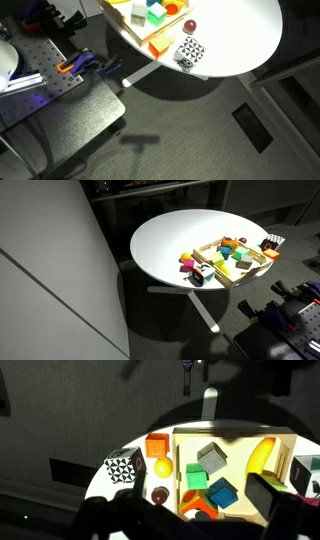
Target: Pick up the black and white object and then place it on the tray
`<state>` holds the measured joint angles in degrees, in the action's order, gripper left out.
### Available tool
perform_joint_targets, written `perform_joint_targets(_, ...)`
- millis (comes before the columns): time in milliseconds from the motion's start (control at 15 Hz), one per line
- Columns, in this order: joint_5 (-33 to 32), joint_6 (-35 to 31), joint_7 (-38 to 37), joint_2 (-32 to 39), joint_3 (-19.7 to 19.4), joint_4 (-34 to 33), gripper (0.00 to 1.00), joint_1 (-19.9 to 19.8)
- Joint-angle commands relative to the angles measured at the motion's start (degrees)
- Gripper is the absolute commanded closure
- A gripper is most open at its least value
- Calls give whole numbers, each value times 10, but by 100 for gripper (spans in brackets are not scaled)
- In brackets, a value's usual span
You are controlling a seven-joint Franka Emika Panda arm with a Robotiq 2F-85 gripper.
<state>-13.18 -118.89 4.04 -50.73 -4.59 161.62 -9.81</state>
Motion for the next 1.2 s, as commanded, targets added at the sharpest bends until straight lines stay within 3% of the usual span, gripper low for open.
perform_joint_targets(0, -2, 2, -2, 1, -2, -1, 0, 3)
perform_joint_targets(533, -2, -7, -14, 31, 5, -15, 0, 5)
perform_joint_targets(1133, 7, -47, -47, 191, 19, -95, 0, 15)
